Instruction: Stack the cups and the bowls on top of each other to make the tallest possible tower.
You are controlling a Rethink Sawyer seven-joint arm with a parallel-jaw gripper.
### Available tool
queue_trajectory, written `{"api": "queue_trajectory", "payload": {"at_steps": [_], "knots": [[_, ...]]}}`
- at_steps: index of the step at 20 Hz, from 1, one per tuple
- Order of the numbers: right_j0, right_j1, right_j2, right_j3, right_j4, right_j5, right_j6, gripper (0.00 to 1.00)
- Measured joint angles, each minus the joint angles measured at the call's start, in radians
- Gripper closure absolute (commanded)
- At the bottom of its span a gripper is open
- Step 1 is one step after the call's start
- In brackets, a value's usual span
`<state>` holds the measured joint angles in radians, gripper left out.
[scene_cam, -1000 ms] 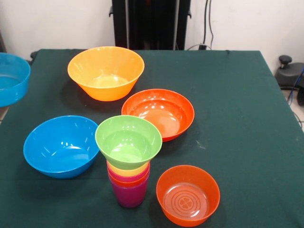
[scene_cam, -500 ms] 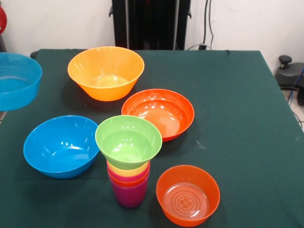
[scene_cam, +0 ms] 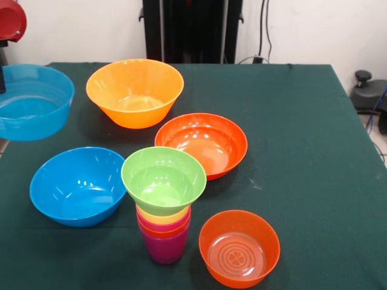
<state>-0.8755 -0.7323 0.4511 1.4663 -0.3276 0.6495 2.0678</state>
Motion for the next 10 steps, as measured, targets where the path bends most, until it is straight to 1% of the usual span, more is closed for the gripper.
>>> {"api": "queue_trajectory", "payload": {"at_steps": [10], "knots": [[0.015, -0.002, -0.007, 0.000, 0.000, -0.011, 0.000, 1.00]]}}
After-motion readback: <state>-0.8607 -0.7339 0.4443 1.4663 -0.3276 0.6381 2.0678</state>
